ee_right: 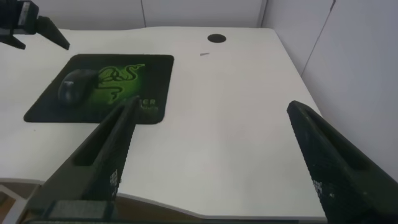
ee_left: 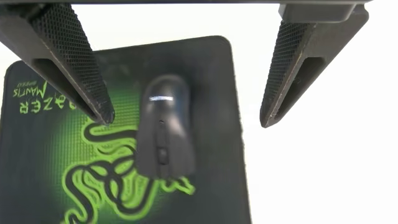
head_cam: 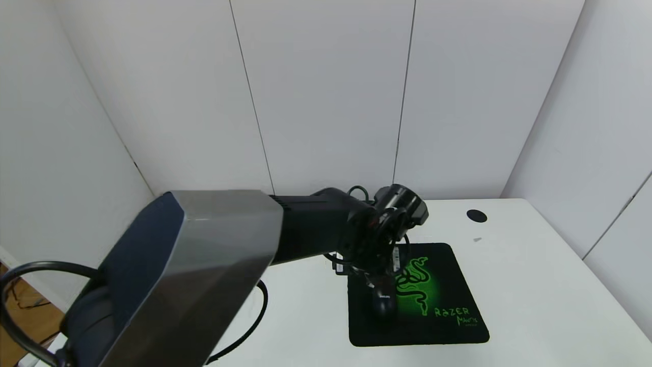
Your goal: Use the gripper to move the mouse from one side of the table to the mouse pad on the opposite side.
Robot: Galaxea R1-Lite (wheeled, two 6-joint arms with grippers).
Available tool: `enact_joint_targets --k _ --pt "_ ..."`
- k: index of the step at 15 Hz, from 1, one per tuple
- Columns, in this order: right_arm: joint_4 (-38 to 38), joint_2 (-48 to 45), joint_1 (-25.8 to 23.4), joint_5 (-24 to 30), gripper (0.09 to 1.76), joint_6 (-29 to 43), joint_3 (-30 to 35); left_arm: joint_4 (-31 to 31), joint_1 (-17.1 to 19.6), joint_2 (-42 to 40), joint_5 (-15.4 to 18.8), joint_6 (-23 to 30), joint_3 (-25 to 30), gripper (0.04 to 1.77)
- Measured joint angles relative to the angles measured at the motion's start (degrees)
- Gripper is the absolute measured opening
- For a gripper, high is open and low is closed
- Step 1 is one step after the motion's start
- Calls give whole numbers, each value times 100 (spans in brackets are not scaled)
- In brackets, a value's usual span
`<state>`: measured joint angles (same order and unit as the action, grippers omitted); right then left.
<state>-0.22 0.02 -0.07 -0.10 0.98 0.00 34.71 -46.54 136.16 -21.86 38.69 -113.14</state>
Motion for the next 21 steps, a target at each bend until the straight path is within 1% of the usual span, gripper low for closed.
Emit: enact_joint_targets --k 3,6,9,11,12,14,16,19,21 --pt "-2 0 -2 0 171 2 0 18 252 -380 11 -112 245 168" --pt "-2 0 -2 0 171 -5 0 -63 473 -834 51 -286 672 169" --pt "-2 0 -2 0 171 0 0 -235 837 -1298 199 -345 1003 170" --pt "-2 0 -2 0 171 0 0 -661 1122 -1675 265 -427 1480 170" --pt "-2 0 -2 0 171 0 0 -934 1267 -1890 304 -519 1810 170" --pt "-2 0 -2 0 171 0 0 -1487 1584 -2427 416 -736 2595 170" --pt "-2 0 -2 0 171 -2 0 -1853 1874 -3018 495 -947 3349 170" --pt "-2 0 -2 -1 171 -2 0 -2009 2213 -3850 541 -1207 4095 171" --pt "0 0 -2 2 171 -2 0 -2042 2436 -4330 583 -1398 4393 171"
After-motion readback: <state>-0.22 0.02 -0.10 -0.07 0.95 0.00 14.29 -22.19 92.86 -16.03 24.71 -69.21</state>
